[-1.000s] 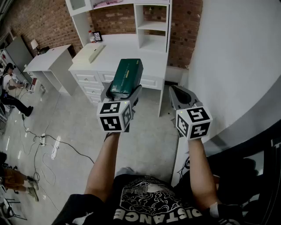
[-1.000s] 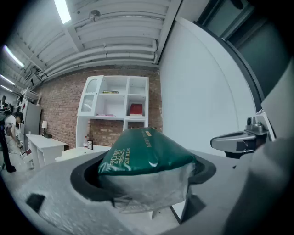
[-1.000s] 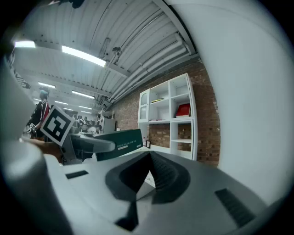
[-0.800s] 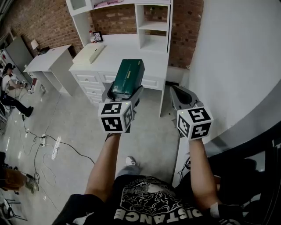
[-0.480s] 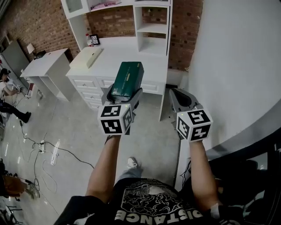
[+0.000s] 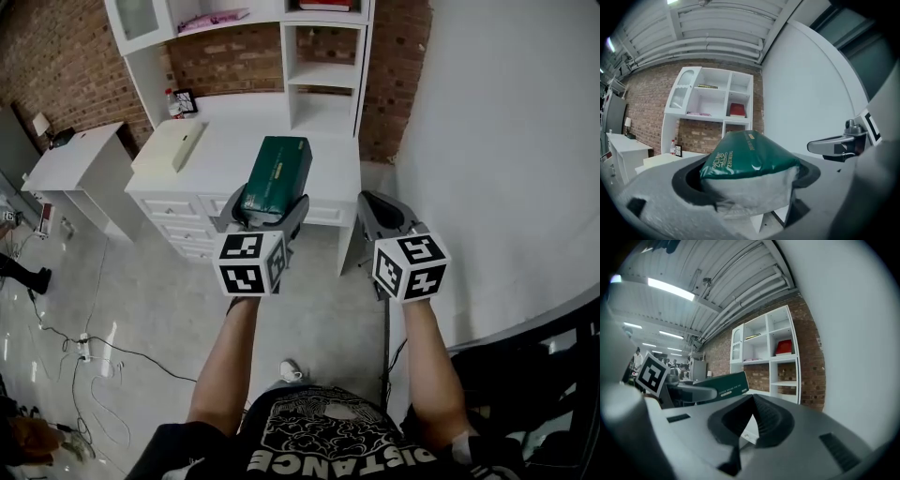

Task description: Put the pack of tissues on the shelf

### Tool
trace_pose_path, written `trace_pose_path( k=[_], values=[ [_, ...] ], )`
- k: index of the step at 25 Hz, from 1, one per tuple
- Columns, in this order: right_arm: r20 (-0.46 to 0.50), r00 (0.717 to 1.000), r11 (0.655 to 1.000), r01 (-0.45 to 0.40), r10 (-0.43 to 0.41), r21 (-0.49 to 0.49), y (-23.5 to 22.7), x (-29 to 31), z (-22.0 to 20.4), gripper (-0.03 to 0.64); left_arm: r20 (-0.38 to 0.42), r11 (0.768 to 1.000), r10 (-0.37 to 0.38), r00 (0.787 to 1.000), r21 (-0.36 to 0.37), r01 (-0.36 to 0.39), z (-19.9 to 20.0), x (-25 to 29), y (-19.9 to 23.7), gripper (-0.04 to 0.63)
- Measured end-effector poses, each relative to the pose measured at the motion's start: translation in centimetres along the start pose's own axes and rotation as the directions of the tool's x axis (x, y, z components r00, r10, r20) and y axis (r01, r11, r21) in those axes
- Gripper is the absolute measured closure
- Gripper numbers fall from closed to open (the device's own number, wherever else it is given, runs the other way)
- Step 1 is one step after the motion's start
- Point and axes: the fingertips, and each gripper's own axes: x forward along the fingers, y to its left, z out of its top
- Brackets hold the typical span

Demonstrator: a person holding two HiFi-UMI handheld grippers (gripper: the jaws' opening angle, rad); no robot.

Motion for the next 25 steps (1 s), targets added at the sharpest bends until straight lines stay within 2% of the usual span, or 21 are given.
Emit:
trace_pose_path(
  k=[6, 12, 25],
  values=[
    [-0.007, 0.998, 0.998, 0.054, -0.055, -0.023, 0.2, 4.5, 1.3, 0.614, -0.007, 0.998, -0.068, 0.998, -0.015, 0.068, 0.2, 3.2, 3.2, 0.132],
    [-0.027, 0.997, 0.994, 0.074, -0.076, -0.079, 1.0, 7.9, 1.7, 0.614, -0.004, 0.996, -0.088, 0.996, -0.026, 0.088, 0.6, 5.2, 6.5, 0.133],
    [-0.020, 0.996, 0.996, 0.088, -0.088, 0.008, -0.1, 12.0, 1.6, 0.614, 0.013, 0.992, -0.119, 0.993, -0.037, 0.120, 1.3, 8.9, 9.8, 0.133]
  ],
)
